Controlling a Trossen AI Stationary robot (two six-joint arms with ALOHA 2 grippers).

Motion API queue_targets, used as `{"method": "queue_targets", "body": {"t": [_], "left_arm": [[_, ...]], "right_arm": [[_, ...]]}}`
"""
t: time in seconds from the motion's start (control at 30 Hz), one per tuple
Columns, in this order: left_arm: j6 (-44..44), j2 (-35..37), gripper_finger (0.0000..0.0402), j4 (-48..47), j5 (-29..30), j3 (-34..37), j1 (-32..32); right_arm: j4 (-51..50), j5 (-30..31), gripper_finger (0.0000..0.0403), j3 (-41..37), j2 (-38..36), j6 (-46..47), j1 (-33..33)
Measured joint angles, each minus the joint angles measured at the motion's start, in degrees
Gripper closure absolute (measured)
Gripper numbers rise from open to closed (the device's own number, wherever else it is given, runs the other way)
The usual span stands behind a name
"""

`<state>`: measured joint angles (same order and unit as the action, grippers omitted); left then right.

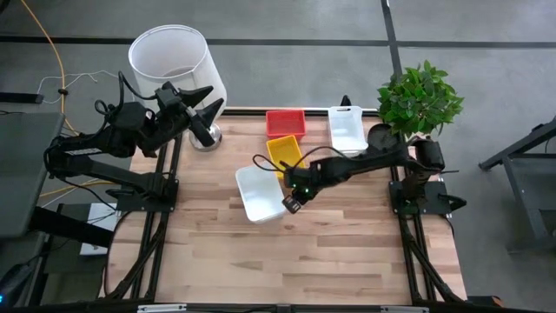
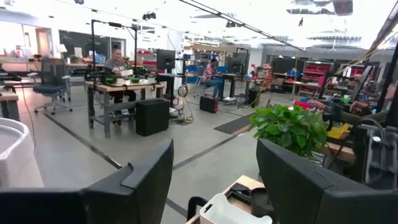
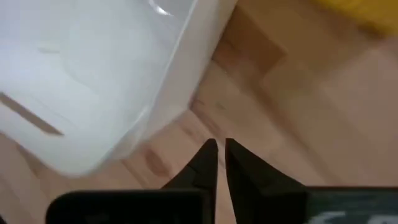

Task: Stack baskets by color
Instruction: Stack the bottom right white bin on the middle white bin, then stack the top white bin on the bottom white bin

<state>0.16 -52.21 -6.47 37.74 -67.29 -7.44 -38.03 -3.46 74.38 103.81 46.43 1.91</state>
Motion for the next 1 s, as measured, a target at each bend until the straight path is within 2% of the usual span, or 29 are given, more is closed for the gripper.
{"method": "queue_targets", "body": {"t": [0.23,0.63,0.73,0.83,1.0], "left_arm": [[-2.05,-0.04,0.0181,0.01,-0.01,0.0,0.0],[-4.53,-0.17,0.0181,-0.17,-0.99,0.0,0.0],[-4.55,-0.17,0.0181,-0.19,-1.17,0.0,0.0],[-4.55,-0.17,0.0181,-0.19,-1.27,0.0,0.0],[-4.52,-0.17,0.0181,-0.19,-1.28,0.0,0.0]], "right_arm": [[15.95,1.92,0.0396,-7.07,0.12,11.28,0.77],[32.13,-0.17,0.0402,-7.15,3.79,10.18,3.58],[28.77,-1.71,0.0402,-6.62,2.66,6.45,2.87],[20.98,-0.63,0.0402,-6.3,-2.75,2.1,2.02],[-1.24,13.21,0.0403,-6.15,-15.1,-3.12,2.47]]}}
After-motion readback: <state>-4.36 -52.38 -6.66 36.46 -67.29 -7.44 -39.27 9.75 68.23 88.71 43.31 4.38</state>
